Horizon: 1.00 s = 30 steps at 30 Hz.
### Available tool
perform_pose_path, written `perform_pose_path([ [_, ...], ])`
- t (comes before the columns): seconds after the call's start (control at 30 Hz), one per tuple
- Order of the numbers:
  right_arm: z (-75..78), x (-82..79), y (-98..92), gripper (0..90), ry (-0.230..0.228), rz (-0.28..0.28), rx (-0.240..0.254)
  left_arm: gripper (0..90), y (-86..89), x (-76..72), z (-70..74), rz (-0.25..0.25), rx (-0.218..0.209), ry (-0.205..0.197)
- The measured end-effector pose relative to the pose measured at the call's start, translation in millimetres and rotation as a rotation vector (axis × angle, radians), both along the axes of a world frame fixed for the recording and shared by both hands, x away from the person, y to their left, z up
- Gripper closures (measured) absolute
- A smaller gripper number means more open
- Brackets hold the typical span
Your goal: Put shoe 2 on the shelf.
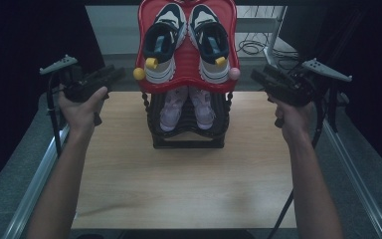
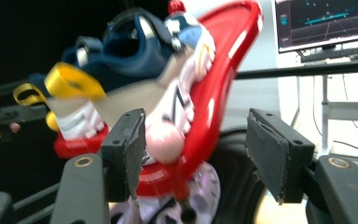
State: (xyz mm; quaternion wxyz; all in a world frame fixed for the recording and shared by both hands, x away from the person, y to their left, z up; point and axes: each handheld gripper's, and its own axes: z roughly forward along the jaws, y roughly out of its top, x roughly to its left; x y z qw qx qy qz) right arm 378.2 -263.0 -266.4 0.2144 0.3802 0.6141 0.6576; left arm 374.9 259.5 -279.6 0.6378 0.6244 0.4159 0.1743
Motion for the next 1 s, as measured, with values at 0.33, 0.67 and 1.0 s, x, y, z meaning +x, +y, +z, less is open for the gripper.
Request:
perform_pose_path([
  [0.33, -41.4, -4.6, -4.1, 41.1, 0.055, 0.021, -0.052, 47.3, -1.4, -20.8, -25.8, -0.007, 0.043, 0.001],
  [0.67, -87.1, -23.7, -2.8, 42.1, 0.092, 0.039, -0.055, 48.0, -6.9, -38.6, -71.0, -0.067, 0.086, 0.069],
  [1.0, -141.1, -45.9, -2.3, 42.7, 0.156, 0.057, -0.057, 48.8, -1.2, -54.0, -112.2, -0.079, 0.083, 0.124],
])
